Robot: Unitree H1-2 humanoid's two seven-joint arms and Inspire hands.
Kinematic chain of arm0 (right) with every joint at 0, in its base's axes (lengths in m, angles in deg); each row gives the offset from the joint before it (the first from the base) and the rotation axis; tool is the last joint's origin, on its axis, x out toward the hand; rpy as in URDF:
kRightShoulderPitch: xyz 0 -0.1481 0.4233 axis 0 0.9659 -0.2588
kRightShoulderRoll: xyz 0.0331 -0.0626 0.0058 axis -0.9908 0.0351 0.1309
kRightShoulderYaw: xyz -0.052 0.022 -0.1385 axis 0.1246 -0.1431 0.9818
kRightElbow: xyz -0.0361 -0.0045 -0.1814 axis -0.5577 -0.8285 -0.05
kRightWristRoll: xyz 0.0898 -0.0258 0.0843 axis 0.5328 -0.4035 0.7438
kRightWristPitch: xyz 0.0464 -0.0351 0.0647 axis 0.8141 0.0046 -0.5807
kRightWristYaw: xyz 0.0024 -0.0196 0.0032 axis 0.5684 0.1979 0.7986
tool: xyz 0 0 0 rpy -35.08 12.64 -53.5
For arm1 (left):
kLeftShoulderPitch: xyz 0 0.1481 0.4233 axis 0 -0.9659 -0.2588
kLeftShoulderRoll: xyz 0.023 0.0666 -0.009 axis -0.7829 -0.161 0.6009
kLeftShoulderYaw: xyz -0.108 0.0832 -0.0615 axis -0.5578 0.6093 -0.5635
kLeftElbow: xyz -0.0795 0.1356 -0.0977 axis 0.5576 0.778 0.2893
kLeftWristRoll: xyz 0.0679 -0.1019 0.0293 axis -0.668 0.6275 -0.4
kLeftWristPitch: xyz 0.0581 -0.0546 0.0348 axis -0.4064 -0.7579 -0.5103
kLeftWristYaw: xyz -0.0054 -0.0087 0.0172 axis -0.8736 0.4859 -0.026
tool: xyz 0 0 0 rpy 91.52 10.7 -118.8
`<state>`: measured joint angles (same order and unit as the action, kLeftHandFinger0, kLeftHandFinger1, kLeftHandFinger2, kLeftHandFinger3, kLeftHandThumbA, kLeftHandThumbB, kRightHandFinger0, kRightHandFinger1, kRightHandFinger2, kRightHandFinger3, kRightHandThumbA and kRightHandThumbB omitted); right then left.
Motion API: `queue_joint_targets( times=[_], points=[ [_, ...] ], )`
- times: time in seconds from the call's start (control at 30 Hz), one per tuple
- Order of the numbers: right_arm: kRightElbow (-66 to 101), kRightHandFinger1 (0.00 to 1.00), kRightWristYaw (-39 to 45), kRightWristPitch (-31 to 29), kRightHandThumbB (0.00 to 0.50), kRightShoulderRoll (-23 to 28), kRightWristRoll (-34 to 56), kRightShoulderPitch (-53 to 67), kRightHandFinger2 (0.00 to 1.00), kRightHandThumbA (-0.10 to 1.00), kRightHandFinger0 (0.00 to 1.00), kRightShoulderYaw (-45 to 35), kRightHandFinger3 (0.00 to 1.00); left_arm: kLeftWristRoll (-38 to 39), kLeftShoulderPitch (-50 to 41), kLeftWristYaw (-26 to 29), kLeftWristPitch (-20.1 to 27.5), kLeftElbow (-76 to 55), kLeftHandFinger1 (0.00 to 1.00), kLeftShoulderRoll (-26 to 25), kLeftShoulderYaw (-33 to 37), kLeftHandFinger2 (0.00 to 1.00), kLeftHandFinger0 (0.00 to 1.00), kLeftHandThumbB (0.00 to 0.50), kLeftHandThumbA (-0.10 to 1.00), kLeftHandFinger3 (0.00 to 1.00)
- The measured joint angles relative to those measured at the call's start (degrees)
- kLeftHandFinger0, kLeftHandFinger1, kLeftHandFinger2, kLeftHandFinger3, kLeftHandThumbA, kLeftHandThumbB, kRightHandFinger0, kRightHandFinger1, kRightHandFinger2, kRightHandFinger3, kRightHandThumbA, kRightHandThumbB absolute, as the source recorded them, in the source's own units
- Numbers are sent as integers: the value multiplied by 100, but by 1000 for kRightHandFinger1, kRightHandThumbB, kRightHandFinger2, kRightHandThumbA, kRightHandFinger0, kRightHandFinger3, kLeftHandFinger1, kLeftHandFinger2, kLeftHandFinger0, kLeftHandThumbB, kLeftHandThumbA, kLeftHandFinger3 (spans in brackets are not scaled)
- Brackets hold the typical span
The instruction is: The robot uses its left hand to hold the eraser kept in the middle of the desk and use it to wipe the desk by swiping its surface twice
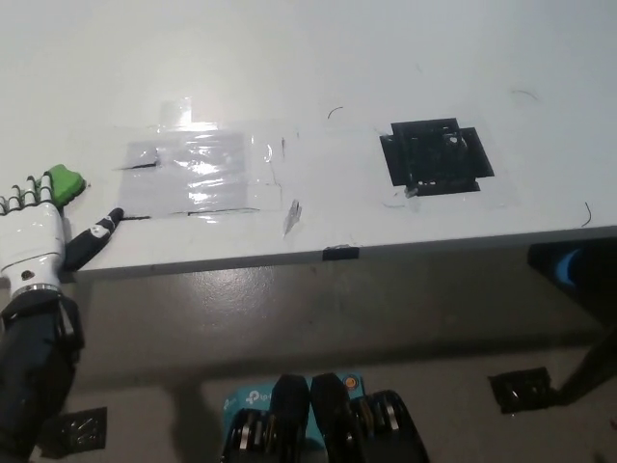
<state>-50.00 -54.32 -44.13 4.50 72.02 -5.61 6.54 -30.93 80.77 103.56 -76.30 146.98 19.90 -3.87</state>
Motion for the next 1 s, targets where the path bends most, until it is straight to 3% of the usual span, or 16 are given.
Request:
queue_joint_targets(
  times=[0.07,0.1,0.13,0.27,0.3,0.37,0.4,0.43,0.57,0.7,0.8,0.9,1.0],
  points=[
    [0,1000,1,-4,0,4,2,0,1000,1000,1000,0,1000,2,7,0,-5,0,1000,6,-2,1000,1000,500,1000,1000],
    [0,1000,0,-11,0,10,2,0,1000,1000,1000,0,1000,9,7,0,-7,2,1000,12,-9,1000,1000,426,1000,1000],
    [1,1000,0,-17,0,17,1,0,1000,1000,1000,0,1000,28,-1,0,3,-2,1000,18,-33,1000,1000,392,1000,1000],
    [31,1000,0,-54,0,108,0,0,1000,1000,1000,-5,1000,179,-35,10,164,-227,1000,31,-200,1000,1000,351,1000,1000],
    [40,1000,-1,-54,0,129,0,0,1000,1000,1000,-10,1000,213,-38,10,228,-280,1000,31,-212,1000,1000,285,1000,1000],
    [70,1000,-6,-53,0,180,0,-1,1000,1000,1000,-12,1000,320,-50,5,357,-468,1000,32,-262,1000,1000,240,1000,1000],
    [77,1000,-6,-53,0,198,1,-2,1000,1000,1000,-17,1000,362,-67,-1,417,-623,1000,32,-272,1000,1000,245,1000,1000],
    [81,1000,-6,-54,0,215,2,-4,1000,1000,1000,-25,1000,405,-85,-4,506,-787,1000,46,-272,1000,1000,300,1000,1000],
    [73,1000,-3,-51,0,231,14,-39,1000,1000,1000,-25,1000,481,-160,-99,608,-1721,1000,57,-278,1000,1000,374,1000,1000],
    [72,1000,0,-45,0,231,17,-41,1000,1000,1000,-25,1000,481,-157,-227,621,-2722,1000,56,-275,1000,1000,412,1000,1000],
    [73,1000,1,-42,0,232,28,-29,1000,1000,1000,-27,1000,468,-61,-417,629,-3434,1000,27,-248,1000,1000,414,1000,1000],
    [73,1000,3,-41,0,236,38,-27,1000,1000,1000,-27,1000,447,126,-673,632,-4212,1000,-121,-241,1000,1000,322,1000,1000],
    [73,1000,4,-38,0,244,37,-28,1000,1000,1000,-24,1000,444,176,-884,622,-4993,1000,-301,-301,1000,1000,350,1000,1000]
  ],
)
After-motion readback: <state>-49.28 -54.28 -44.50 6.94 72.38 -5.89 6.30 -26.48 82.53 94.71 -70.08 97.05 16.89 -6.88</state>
